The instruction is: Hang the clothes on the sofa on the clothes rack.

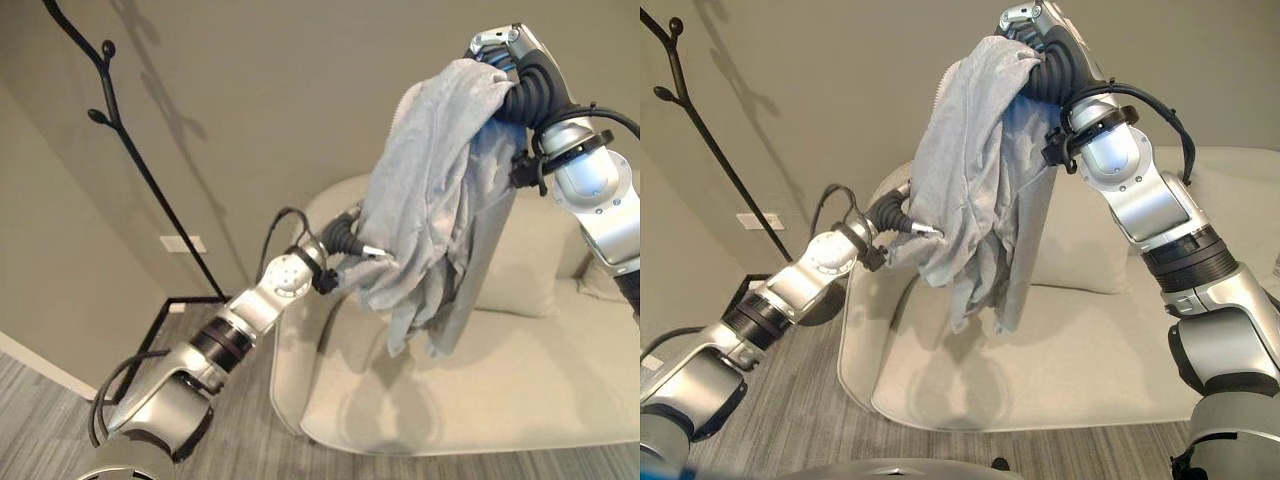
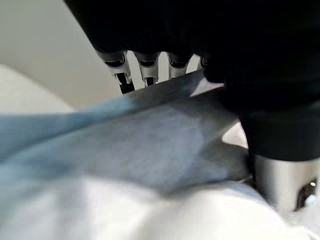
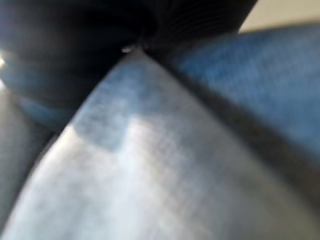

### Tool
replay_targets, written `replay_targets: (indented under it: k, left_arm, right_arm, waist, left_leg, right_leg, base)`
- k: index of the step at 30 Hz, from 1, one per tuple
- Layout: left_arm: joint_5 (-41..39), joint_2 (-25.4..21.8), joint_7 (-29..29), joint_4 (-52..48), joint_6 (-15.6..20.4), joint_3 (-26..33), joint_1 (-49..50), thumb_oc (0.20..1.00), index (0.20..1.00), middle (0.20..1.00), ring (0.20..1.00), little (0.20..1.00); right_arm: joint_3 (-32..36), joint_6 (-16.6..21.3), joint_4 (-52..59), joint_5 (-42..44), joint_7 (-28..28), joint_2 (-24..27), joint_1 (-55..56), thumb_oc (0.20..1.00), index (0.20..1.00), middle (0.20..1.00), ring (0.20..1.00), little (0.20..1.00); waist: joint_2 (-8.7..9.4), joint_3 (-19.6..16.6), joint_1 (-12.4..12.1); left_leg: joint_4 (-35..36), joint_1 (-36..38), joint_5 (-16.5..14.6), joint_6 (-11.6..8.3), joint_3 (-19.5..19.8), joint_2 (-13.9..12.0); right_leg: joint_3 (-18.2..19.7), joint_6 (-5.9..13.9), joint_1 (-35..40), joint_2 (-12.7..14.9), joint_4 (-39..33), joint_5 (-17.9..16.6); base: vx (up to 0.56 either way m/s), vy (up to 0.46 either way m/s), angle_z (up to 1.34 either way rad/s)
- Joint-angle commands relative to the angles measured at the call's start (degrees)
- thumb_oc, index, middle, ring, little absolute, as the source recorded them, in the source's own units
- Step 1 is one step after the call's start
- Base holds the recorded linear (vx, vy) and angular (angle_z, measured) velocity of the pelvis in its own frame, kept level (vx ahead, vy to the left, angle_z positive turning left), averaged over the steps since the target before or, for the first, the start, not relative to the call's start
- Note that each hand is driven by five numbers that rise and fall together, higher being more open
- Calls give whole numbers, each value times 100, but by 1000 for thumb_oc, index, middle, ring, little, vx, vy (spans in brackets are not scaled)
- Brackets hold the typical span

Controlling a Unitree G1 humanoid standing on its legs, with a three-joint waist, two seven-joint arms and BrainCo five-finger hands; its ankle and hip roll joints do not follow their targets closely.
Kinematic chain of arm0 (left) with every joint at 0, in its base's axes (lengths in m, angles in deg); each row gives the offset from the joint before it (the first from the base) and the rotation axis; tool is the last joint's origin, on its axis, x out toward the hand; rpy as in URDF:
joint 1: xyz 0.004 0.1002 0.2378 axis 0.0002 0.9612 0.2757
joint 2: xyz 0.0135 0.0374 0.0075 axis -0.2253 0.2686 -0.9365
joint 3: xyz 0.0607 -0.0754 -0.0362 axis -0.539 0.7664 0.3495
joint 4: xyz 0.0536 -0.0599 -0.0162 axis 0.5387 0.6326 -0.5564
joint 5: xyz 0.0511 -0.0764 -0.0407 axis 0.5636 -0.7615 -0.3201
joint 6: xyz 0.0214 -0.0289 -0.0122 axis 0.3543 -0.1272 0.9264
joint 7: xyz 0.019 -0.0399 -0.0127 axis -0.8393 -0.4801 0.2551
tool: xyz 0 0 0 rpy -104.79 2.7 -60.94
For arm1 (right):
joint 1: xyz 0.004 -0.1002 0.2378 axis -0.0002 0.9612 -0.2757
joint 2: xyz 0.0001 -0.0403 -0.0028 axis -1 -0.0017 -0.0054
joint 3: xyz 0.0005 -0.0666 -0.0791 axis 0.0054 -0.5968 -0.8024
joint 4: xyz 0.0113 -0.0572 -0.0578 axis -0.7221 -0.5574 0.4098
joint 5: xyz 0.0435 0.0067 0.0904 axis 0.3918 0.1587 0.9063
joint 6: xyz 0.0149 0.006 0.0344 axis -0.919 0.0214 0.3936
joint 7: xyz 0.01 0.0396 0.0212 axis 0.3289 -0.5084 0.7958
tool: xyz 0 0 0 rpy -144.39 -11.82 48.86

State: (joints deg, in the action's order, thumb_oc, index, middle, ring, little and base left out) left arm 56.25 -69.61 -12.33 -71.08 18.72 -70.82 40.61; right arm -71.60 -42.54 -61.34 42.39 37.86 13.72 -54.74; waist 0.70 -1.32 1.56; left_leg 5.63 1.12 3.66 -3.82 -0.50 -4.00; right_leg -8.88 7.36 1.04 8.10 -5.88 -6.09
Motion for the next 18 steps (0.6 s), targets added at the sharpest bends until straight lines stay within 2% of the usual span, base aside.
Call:
replay_targets:
  k: [1, 10, 11, 12, 18]
  left_arm:
    - [185, -121, -37, 378, 74, 58, -388, 1000, 1000, 1000, 1000, 1000]
    - [84, -84, -1, 148, 44, 247, 17, 1000, 1000, 1000, 1000, 1000]
    - [101, -75, -3, 157, 43, 255, 27, 442, 442, 442, 442, 442]
    - [151, -76, -41, 168, 50, 284, 20, 200, 200, 200, 200, 200]
    - [397, -77, -247, 215, 94, 371, -113, 200, 200, 200, 200, 200]
  right_arm:
    - [109, 104, -25, 60, 308, 132, -863, 200, 200, 200, 200, 200]
    - [122, -1, -263, -163, 370, 144, -852, 200, 200, 200, 200, 200]
    - [143, -14, -272, -157, 367, 112, -821, 200, 200, 200, 200, 200]
    - [148, -21, -253, -197, 344, 91, -756, 200, 200, 200, 200, 200]
    - [170, 8, -223, -233, 312, 64, -645, 200, 200, 200, 200, 200]
  waist:
    - [311, -145, -85]
    - [349, -149, -157]
    - [347, -148, -162]
    - [340, -143, -170]
    - [305, -144, -190]
  left_leg:
    - [-62, 190, -460, -206, -133, -226]
    - [-62, 210, -479, -196, -109, -228]
    - [-62, 210, -480, -194, -100, -226]
    - [-62, 214, -483, -193, -83, -222]
    - [-62, 226, -492, -196, -45, -210]
  right_leg:
    - [-70, 357, 139, 296, 87, 208]
    - [-117, 349, 188, 294, 90, 240]
    - [-123, 348, 195, 297, 90, 242]
    - [-135, 347, 210, 302, 93, 246]
    - [-171, 355, 250, 314, 94, 263]
  base:
    - [0, 0, 0]
    - [0, 0, 0]
    - [0, 0, 0]
    - [0, 0, 0]
    - [15, 2, 3]
